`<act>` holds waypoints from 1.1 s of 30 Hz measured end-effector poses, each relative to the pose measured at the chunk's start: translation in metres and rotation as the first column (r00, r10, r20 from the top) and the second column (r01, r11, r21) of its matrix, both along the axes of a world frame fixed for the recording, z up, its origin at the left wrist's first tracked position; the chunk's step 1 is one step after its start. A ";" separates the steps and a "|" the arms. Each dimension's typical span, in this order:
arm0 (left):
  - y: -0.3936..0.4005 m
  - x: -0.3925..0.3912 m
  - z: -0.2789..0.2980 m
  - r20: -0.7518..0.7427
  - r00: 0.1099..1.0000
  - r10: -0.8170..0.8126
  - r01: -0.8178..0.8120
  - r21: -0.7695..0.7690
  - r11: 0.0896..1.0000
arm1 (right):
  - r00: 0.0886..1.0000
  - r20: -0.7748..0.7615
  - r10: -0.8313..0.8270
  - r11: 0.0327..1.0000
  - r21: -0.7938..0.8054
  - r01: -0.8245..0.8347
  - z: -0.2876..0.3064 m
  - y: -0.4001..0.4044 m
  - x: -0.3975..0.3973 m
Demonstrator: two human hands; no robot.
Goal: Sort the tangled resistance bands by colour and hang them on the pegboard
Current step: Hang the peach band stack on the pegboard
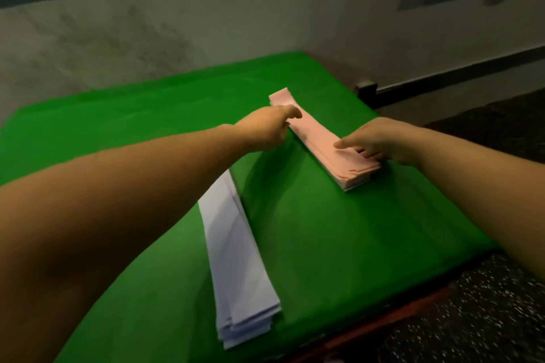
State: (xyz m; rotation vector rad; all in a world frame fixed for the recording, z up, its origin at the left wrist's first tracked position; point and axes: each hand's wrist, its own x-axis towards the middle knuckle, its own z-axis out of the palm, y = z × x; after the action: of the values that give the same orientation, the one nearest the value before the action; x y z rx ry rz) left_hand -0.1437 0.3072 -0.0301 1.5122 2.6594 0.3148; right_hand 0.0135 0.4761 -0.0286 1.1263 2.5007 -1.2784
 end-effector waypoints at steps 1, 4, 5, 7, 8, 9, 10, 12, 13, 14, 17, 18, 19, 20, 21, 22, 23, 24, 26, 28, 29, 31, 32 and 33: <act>0.010 -0.004 -0.001 0.011 1.000 -0.025 0.025 -0.035 0.999 | 0.999 0.040 0.037 0.997 0.069 -0.039 0.000 -0.001 -0.003; 0.034 -0.013 -0.001 0.043 0.993 -0.106 0.112 -0.159 0.981 | 0.987 0.128 0.100 0.972 0.198 -0.124 0.003 -0.010 -0.007; 0.039 -0.015 -0.001 0.049 0.991 -0.127 0.134 -0.200 0.971 | 0.986 0.132 0.100 0.976 0.180 -0.123 0.005 -0.013 -0.007; 0.048 -0.019 -0.003 0.031 0.982 -0.187 0.188 -0.277 0.942 | 0.986 0.133 0.096 0.988 0.107 -0.111 0.009 -0.015 -0.007; 0.052 -0.020 -0.004 0.011 0.975 -0.223 0.215 -0.318 0.924 | 0.986 0.137 0.100 0.991 0.077 -0.111 0.010 -0.015 -0.007; 0.054 -0.021 -0.006 -0.014 0.966 -0.257 0.236 -0.354 0.905 | 0.985 0.142 0.102 0.992 0.062 -0.112 0.009 -0.016 -0.008; 0.056 -0.022 -0.007 -0.043 0.957 -0.288 0.251 -0.379 0.891 | 0.984 0.140 0.108 0.991 0.061 -0.117 0.008 -0.018 -0.009; 0.056 -0.025 -0.007 -0.113 0.937 -0.330 0.260 -0.405 0.877 | 0.986 0.109 0.126 0.988 0.073 -0.134 0.004 -0.020 -0.014; 0.056 -0.026 -0.006 -0.137 0.928 -0.346 0.265 -0.409 0.873 | 0.986 0.092 0.135 0.986 0.089 -0.143 0.002 -0.022 -0.016; 0.055 -0.027 -0.005 -0.143 0.923 -0.358 0.275 -0.406 0.872 | 0.987 0.078 0.138 0.984 0.106 -0.146 0.001 -0.023 -0.018; 0.054 -0.030 -0.003 -0.151 0.910 -0.386 0.302 -0.397 0.867 | 0.990 0.061 0.127 0.985 0.109 -0.133 -0.002 -0.026 -0.018; 0.054 -0.030 -0.003 -0.170 0.898 -0.405 0.310 -0.407 0.859 | 0.990 0.062 0.130 0.986 0.097 -0.135 -0.002 -0.026 -0.017; 0.053 -0.030 -0.001 -0.208 0.878 -0.431 0.315 -0.426 0.848 | 0.988 0.066 0.141 0.985 0.089 -0.147 -0.002 -0.025 -0.015; 0.052 -0.030 0.001 -0.248 0.854 -0.457 0.316 -0.451 0.835 | 0.986 0.072 0.153 0.985 0.074 -0.159 -0.002 -0.024 -0.013; 0.049 -0.028 0.004 -0.280 0.832 -0.480 0.316 -0.472 0.823 | 0.983 0.082 0.161 0.985 0.050 -0.166 -0.002 -0.022 -0.010; 0.047 -0.028 0.008 -0.299 0.817 -0.493 0.315 -0.485 0.816 | 0.981 0.093 0.168 0.985 0.022 -0.171 0.000 -0.020 -0.006; 0.044 -0.027 0.012 -0.310 0.806 -0.504 0.315 -0.496 0.809 | 0.979 0.099 0.178 0.984 -0.005 -0.179 0.002 -0.019 -0.002; 0.042 -0.026 0.015 -0.320 0.799 -0.509 0.308 -0.510 0.803 | 0.977 0.094 0.193 0.981 -0.024 -0.192 0.004 -0.019 0.003; 0.040 -0.025 0.021 -0.336 0.783 -0.524 0.299 -0.535 0.790 | 0.968 0.063 0.242 0.970 -0.024 -0.241 0.008 -0.020 0.013; 0.038 -0.023 0.024 -0.315 0.776 -0.546 0.315 -0.556 0.769 | 0.953 0.054 0.299 0.954 0.009 -0.300 0.012 -0.024 0.025; 0.036 -0.022 0.026 -0.300 0.774 -0.558 0.336 -0.552 0.763 | 0.944 0.059 0.326 0.944 0.038 -0.328 0.014 -0.026 0.030; 0.029 -0.019 0.029 -0.303 0.769 -0.563 0.380 -0.492 0.783 | 0.932 0.053 0.358 0.926 0.108 -0.362 0.019 -0.028 0.039; 0.024 -0.017 0.032 -0.328 0.761 -0.560 0.400 -0.442 0.803 | 0.931 0.045 0.363 0.920 0.141 -0.366 0.023 -0.028 0.044; 0.019 -0.015 0.037 -0.362 0.758 -0.543 0.402 -0.396 0.825 | 0.929 0.032 0.368 0.915 0.168 -0.368 0.028 -0.028 0.050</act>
State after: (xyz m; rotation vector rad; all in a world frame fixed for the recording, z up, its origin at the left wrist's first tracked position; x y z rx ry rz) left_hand -0.1582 0.3260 0.0066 2.2929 2.3021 -0.5237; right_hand 0.0632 0.4481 -0.0006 0.6293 2.6942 -0.9765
